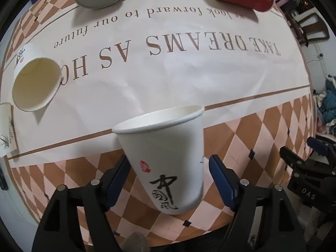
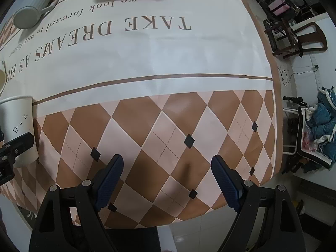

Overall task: Flip cup upside down
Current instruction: 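Lift the white calligraphy cup upright with the left gripper, then grasp the cup with the right gripper while the left gripper releases it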

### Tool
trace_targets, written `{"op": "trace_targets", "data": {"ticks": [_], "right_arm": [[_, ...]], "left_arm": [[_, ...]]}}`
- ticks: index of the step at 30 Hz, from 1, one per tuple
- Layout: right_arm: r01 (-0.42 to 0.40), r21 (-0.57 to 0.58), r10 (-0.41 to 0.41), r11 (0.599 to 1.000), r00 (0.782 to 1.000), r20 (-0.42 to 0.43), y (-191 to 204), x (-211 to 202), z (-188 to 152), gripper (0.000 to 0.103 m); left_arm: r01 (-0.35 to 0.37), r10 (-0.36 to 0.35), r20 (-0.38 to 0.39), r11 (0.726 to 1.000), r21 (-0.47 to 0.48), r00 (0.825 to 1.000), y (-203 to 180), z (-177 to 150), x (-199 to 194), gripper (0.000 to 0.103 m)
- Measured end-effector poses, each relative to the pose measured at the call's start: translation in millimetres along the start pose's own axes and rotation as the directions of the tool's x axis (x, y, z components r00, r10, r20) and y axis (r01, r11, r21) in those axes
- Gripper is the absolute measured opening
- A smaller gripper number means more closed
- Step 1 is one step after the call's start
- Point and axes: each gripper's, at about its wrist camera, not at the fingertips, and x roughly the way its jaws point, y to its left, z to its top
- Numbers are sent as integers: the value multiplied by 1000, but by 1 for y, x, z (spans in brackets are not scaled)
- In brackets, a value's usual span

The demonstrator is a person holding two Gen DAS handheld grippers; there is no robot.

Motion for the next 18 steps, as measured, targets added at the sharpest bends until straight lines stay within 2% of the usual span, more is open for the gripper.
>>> {"op": "trace_targets", "data": {"ticks": [1,8,10,13,15,17,18], "right_arm": [[2,2,-2,1000,1000,0,4,-5,0,87],[-17,30,16,999,1000,24,9,-14,0,88],[-40,24,39,999,998,49,14,-27,1,88],[-71,-27,73,997,992,103,19,-47,3,88],[-63,-120,82,991,984,159,30,-69,7,88],[-43,-260,97,965,975,199,49,-91,9,88],[-13,-347,94,938,971,219,63,-102,10,88]], "left_arm": [[1,-1,3,1000,0,1000,-1,0,0,87],[26,-25,52,999,-26,998,2,6,-18,96],[46,-41,75,997,-60,996,6,2,-34,98],[77,-57,160,990,-117,985,16,-6,-72,100],[59,-20,233,985,-160,972,25,-14,-100,101],[-26,83,283,980,-198,955,40,-19,-120,101],[-80,144,299,973,-216,943,47,-25,-127,101]]}}
